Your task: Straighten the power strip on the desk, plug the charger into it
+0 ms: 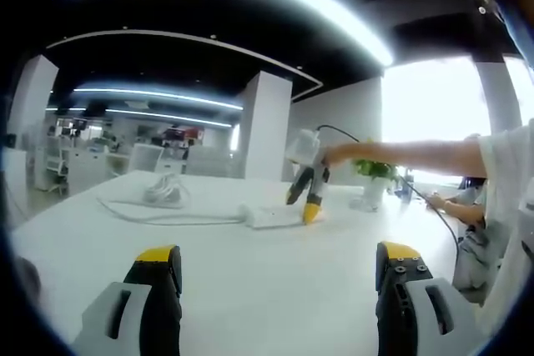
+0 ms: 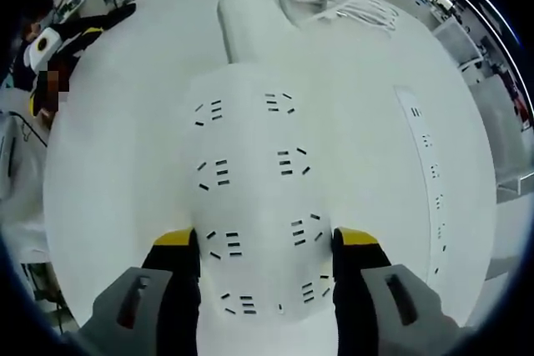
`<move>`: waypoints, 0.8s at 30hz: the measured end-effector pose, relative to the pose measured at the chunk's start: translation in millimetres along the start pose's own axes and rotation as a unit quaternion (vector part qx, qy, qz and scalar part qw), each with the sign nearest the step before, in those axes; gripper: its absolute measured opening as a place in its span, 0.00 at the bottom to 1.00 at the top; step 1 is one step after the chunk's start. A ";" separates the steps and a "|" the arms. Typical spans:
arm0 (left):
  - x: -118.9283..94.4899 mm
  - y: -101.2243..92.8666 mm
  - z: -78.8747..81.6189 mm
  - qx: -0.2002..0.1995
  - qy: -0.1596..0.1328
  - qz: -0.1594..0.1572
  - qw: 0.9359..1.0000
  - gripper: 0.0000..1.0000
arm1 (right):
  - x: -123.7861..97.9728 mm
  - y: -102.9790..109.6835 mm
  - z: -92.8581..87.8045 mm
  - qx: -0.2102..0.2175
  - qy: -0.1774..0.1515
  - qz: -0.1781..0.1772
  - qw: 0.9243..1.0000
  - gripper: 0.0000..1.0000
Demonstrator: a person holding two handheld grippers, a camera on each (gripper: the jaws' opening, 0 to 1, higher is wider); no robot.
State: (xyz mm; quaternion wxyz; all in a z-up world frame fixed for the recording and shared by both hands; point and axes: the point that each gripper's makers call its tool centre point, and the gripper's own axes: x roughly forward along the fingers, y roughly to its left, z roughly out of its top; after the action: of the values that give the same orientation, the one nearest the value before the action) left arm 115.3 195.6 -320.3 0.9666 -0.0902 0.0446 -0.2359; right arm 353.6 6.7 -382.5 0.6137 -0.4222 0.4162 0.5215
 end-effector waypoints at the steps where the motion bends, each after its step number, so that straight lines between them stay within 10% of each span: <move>1: -0.1 0.2 -0.1 -0.001 0.000 0.000 1.000 0.99 | 0.0 0.0 0.5 -0.001 -0.002 0.001 1.000 0.63; 24: -1.5 1.1 -3.7 -0.007 -0.001 0.000 1.000 0.99 | 0.6 -7.3 0.9 -0.006 0.004 0.000 1.000 0.63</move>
State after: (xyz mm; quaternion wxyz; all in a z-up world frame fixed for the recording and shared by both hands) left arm 114.0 196.7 -324.1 0.9659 -0.0975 0.0458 -0.2352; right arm 361.0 7.0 -382.2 0.6099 -0.4276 0.4153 0.5222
